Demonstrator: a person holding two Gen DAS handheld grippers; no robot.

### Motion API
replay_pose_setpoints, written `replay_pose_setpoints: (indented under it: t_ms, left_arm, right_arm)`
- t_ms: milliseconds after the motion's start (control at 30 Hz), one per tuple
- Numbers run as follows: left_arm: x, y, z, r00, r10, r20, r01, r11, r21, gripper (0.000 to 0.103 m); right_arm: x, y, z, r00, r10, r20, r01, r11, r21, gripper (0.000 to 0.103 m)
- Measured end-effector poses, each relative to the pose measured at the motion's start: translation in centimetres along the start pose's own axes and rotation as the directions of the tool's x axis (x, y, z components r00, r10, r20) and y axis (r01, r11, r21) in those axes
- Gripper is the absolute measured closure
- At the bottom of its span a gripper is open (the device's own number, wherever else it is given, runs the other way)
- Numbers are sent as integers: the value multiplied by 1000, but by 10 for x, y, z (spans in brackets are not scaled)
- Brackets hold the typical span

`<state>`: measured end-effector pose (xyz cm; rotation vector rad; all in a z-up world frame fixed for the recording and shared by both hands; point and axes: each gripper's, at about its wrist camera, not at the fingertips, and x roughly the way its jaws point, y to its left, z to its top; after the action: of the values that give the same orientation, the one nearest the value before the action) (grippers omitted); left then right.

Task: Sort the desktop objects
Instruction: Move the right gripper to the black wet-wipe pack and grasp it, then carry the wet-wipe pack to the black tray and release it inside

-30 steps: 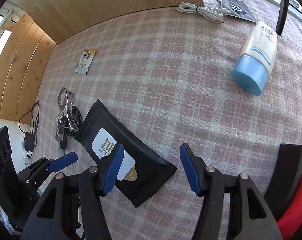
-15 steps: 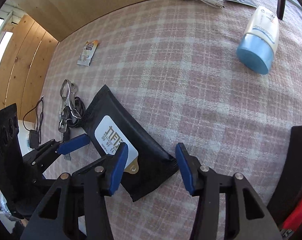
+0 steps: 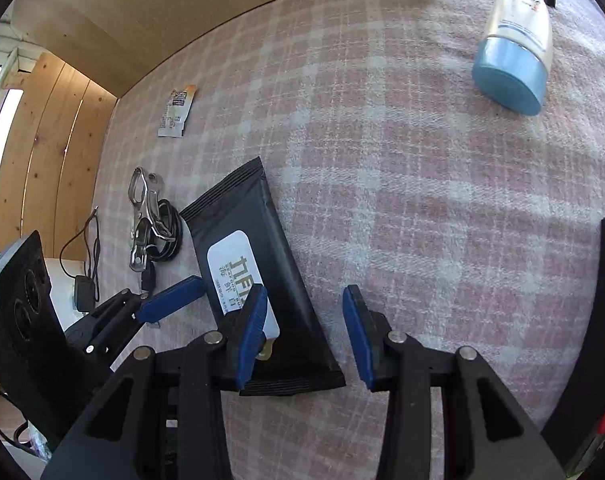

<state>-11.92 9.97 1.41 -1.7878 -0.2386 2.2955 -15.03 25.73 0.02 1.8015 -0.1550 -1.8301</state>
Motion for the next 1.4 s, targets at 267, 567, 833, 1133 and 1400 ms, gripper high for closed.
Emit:
replay_pose_setpoints:
  t_ms: [267, 567, 833, 1133, 1400]
  left_arm:
    - [3, -8, 3, 998, -61, 14, 61, 998, -23, 36]
    - [-11, -24, 2, 995, -103, 16, 102, 994, 26, 35]
    - [-31, -64, 4, 989, -147, 30, 143, 984, 103, 35]
    - [-50, -160, 9, 976, -218, -1, 210, 934, 288, 35]
    - [-48, -258, -3, 956, -282, -81, 289, 853, 434, 34]
  right_arm:
    - [11, 20, -1, 1000, 1, -2, -1, 999, -45, 63]
    - [-5, 17, -7, 998, 56, 33, -57, 998, 17, 69]
    - [-44, 4, -22, 990, 74, 121, -83, 994, 72, 72]
    - [-125, -42, -60, 968, 30, 247, -75, 982, 174, 72]
    - [-192, -106, -112, 943, -53, 330, -55, 950, 309, 72]
